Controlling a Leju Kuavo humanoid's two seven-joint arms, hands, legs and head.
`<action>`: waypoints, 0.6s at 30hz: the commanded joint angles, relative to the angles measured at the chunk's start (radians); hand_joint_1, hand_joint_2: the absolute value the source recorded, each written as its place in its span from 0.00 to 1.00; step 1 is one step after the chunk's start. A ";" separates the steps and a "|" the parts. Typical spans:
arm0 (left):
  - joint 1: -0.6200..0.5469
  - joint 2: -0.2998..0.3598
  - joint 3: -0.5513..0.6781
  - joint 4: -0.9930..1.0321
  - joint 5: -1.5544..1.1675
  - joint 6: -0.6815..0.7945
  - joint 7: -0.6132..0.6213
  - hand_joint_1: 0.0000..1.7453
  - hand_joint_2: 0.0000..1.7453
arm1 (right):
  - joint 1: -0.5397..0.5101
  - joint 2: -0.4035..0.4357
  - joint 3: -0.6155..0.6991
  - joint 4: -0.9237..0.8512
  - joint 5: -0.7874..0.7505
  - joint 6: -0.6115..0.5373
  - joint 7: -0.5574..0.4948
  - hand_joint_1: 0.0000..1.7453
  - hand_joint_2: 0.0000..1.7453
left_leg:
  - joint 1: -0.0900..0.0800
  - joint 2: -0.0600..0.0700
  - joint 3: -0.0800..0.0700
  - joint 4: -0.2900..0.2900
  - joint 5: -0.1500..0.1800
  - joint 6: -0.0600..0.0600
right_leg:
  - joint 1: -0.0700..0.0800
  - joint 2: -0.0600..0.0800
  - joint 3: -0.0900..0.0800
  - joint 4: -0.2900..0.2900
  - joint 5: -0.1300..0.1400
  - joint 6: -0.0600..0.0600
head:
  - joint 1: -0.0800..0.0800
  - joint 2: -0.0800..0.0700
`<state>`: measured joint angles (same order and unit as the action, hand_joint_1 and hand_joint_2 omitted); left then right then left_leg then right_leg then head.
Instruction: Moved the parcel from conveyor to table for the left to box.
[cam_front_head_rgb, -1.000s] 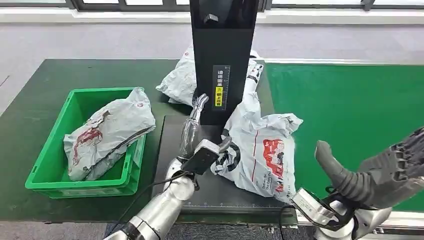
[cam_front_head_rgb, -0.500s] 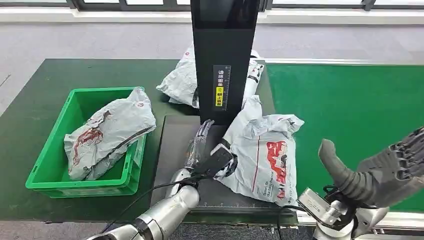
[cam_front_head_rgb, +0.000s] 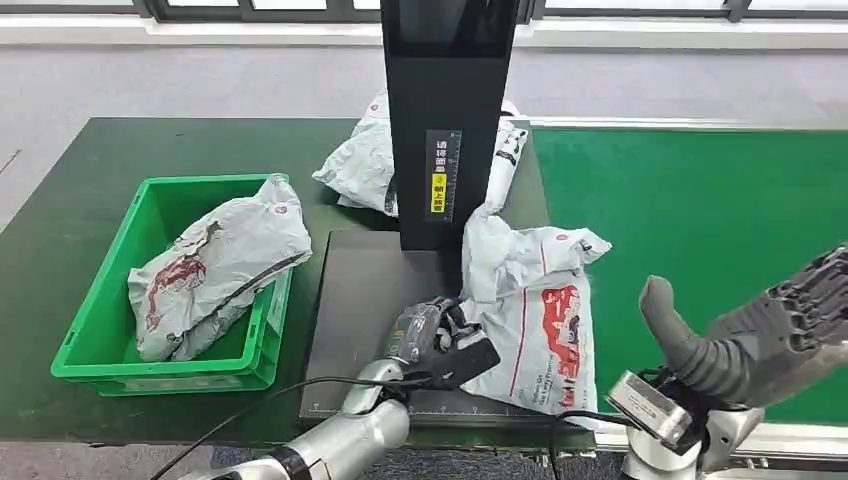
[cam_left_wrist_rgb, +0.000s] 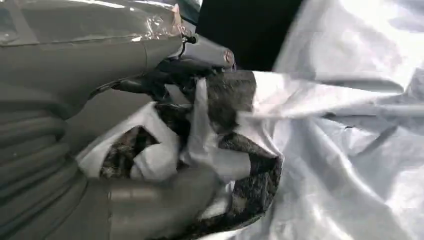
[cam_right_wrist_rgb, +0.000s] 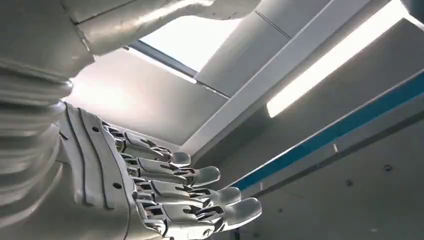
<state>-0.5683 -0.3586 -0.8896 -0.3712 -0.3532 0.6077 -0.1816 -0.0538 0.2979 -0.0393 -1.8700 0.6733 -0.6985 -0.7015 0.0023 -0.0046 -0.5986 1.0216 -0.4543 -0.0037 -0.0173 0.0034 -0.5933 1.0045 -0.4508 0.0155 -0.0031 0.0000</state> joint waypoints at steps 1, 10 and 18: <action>-0.043 0.010 -0.092 0.085 -0.005 0.015 0.021 1.00 1.00 | 0.036 0.051 0.033 0.088 -0.010 0.000 0.003 0.00 1.00 | 0.001 0.002 0.004 -0.003 0.000 -0.001 | 0.001 0.001 0.003 -0.003 0.001 -0.002 | 0.000 0.000; 0.034 0.010 0.327 -0.055 -0.358 0.090 -0.030 1.00 1.00 | 0.020 0.051 0.013 0.178 0.021 0.000 0.003 0.00 1.00 | 0.001 0.002 0.002 -0.002 0.000 -0.001 | 0.001 0.002 0.002 -0.002 0.001 -0.001 | 0.000 0.000; 0.209 0.010 0.716 -0.734 -0.949 0.090 0.019 1.00 1.00 | 0.019 0.051 -0.010 0.232 0.041 0.000 0.007 0.00 1.00 | 0.001 0.001 -0.001 0.001 0.000 -0.001 | 0.002 0.001 -0.001 0.000 0.000 -0.001 | 0.000 0.000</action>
<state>-0.4756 -0.3593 -0.5789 -0.5404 -0.9500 0.6966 -0.2003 -0.0584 0.2975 -0.0393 -1.7635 0.7046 -0.6977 -0.6996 0.0024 -0.0045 -0.5989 1.0215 -0.4542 -0.0037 -0.0173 0.0034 -0.5940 1.0046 -0.4508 0.0155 -0.0031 0.0000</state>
